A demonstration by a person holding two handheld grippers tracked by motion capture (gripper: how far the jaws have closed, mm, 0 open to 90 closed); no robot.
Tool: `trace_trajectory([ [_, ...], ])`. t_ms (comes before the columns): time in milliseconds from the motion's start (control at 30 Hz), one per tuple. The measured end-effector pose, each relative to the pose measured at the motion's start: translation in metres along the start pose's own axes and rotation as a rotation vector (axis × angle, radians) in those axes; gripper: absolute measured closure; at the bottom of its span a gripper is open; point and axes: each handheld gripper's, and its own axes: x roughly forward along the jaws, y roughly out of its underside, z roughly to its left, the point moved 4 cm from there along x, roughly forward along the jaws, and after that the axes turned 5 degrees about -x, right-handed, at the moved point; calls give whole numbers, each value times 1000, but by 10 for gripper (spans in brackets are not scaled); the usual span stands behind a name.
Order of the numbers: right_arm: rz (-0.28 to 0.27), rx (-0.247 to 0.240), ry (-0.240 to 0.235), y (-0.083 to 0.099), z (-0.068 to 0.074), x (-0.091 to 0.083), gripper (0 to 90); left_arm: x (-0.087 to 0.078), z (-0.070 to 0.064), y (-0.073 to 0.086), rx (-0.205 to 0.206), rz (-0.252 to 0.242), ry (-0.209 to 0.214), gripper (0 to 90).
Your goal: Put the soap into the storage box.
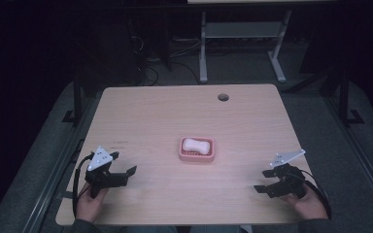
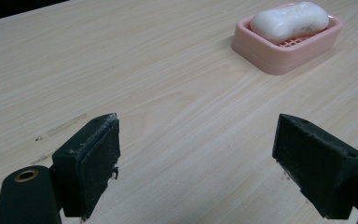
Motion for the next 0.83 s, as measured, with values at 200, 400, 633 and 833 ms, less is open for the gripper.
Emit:
trace_trajectory([
  [200,-21,8,3,8,3,-3,293,0,0,0,2,4,1,146],
  [400,-32,16,17,16,6,-7,289,0,-1,0,4,2,3,146],
  [633,-48,7,33,23,13,-11,286,1,-2,0,-1,0,2,146],
  [833,-55,10,43,23,19,-11,260,1,-3,0,5,4,4,146],
])
